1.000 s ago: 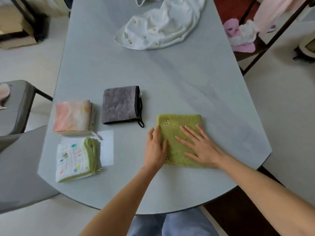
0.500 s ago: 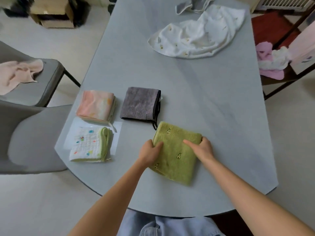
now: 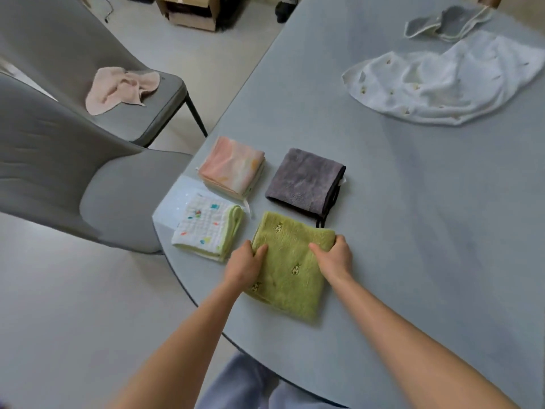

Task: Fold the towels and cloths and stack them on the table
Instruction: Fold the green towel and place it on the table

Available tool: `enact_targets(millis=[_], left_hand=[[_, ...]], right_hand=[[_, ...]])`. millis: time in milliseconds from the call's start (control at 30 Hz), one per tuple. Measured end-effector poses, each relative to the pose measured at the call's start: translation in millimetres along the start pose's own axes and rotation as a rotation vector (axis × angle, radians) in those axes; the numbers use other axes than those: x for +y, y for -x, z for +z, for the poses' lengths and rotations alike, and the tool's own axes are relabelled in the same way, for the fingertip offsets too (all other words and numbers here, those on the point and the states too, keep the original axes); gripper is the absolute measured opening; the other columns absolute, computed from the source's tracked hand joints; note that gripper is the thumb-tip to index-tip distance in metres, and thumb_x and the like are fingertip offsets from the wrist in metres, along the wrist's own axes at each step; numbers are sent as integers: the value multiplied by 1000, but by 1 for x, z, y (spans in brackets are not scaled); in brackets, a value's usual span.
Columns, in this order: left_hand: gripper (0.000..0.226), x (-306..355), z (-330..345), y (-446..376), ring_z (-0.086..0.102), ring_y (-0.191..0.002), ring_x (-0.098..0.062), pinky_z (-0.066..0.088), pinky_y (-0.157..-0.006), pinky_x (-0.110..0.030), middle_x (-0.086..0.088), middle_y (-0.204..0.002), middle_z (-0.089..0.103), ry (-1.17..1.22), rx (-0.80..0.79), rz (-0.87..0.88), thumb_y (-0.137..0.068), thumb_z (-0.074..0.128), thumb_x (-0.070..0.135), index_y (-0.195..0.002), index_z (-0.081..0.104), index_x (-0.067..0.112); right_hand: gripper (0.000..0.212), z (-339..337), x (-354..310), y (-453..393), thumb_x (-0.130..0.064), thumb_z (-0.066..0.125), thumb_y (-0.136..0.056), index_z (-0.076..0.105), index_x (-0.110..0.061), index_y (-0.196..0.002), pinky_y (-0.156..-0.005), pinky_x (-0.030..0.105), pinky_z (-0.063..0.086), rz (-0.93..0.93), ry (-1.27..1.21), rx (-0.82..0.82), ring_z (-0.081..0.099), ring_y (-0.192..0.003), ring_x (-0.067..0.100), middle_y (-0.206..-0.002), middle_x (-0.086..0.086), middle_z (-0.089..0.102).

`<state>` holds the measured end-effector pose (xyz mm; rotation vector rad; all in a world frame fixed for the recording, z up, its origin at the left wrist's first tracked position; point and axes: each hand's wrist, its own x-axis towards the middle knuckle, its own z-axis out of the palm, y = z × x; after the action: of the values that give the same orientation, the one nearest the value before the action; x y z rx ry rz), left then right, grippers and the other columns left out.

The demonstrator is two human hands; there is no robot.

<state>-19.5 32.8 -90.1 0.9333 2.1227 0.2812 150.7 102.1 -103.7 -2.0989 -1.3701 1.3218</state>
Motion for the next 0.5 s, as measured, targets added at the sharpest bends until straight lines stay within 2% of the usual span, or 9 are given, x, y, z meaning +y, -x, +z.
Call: enact_targets(millis=[67, 167, 267, 367, 500], left_hand=[[37, -4, 1, -2, 59, -92, -30, 47, -75, -38, -11, -102, 61, -111, 41, 22, -98, 41, 49, -94, 42, 12], [37, -2, 4, -5, 61, -91, -31, 46, -73, -38, -8, -99, 61, -264, 77, 83, -98, 36, 51, -92, 39, 15], [35, 2, 2, -4, 60, -96, -29, 46, -75, -37, -7, -105, 61, -322, 13, 118, -98, 39, 50, -97, 41, 14], [35, -3, -21, -3, 59, -102, -26, 49, -81, -37, -6, -114, 61, -346, -67, 184, -96, 44, 43, -113, 51, 13], [31, -16, -87, -2, 59, -101, -24, 46, -79, -33, -3, -114, 62, -255, -35, 255, -96, 46, 40, -113, 59, 18]], right_hand=[[41, 5, -2, 1, -21, 75, -80, 52, -2, -108, -73, 30, 40, -15, 49, 20, 61, -97, 30, -107, 15, 65], [46, 5, -6, 0, -24, 74, -81, 49, -2, -111, -80, 35, 44, 12, 136, 58, 60, -103, 33, -112, 18, 63], [49, -3, -10, 5, -26, 72, -81, 46, -6, -117, -83, 39, 45, -1, 303, 163, 55, -111, 33, -120, 15, 58], [35, -3, -23, 20, -20, 66, -83, 51, -11, -114, -85, 42, 44, -231, 401, 323, 52, -110, 31, -116, 11, 57], [7, 28, -75, 44, -15, 57, -89, 60, -14, -95, -69, 35, 46, -446, 372, 203, 60, -86, 25, -93, 3, 67]])
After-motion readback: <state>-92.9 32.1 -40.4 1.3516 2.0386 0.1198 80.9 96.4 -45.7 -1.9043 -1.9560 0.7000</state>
